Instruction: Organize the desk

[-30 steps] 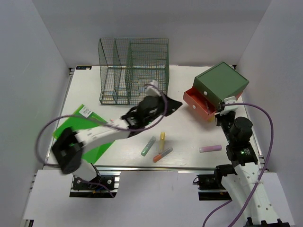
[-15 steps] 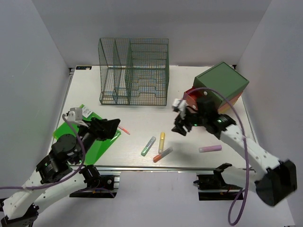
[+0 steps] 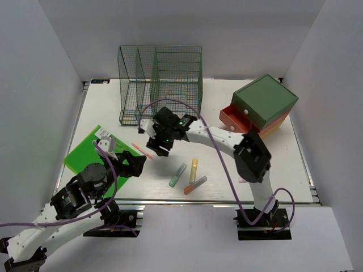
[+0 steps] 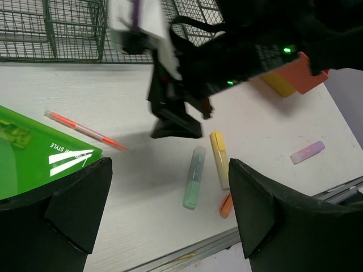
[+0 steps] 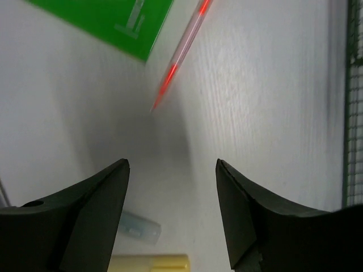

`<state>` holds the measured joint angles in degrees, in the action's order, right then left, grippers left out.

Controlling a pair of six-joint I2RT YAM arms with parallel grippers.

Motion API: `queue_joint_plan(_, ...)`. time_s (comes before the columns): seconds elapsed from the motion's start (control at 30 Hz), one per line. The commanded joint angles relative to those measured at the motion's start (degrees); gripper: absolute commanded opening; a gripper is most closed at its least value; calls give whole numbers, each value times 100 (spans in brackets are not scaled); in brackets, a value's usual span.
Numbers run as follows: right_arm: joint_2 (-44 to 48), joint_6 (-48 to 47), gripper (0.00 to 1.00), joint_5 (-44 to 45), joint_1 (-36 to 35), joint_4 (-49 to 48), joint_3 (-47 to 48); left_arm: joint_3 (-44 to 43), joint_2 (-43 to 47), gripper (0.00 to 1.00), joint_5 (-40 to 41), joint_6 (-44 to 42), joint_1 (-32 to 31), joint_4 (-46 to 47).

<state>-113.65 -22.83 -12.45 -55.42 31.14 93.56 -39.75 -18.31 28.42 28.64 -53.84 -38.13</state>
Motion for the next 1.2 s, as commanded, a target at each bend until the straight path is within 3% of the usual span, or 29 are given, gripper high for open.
queue_joint_plan(0.0, -578, 375, 69, 348, -197, 393, 1013, 20, 116, 93, -74, -140, -21, -2)
queue_joint_plan(0.2, -1686, 762, 70, 647, -320, 429, 2227, 81, 573, 93, -127, -175, -21, 60)
queue_joint_plan(0.43, -2074, 956, 69, 849, -329, 77, 2246, 143, 1188, 93, 14, -61, -21, 78)
queue_joint_plan(0.8, -2373, 1061, 66, 840, -329, -90, 2219, 134, 1136, 94, -30, -52, -21, 69)
queue_joint_plan(0.97, -2513, 1026, 57, 1025, -373, -222, 2167, 134, 1171, 94, -56, -61, -21, 95)
queue_joint_plan(1.17, -2610, 965, 30, 1412, -426, -309, 1896, 134, 1242, 94, -65, -52, -21, 86)
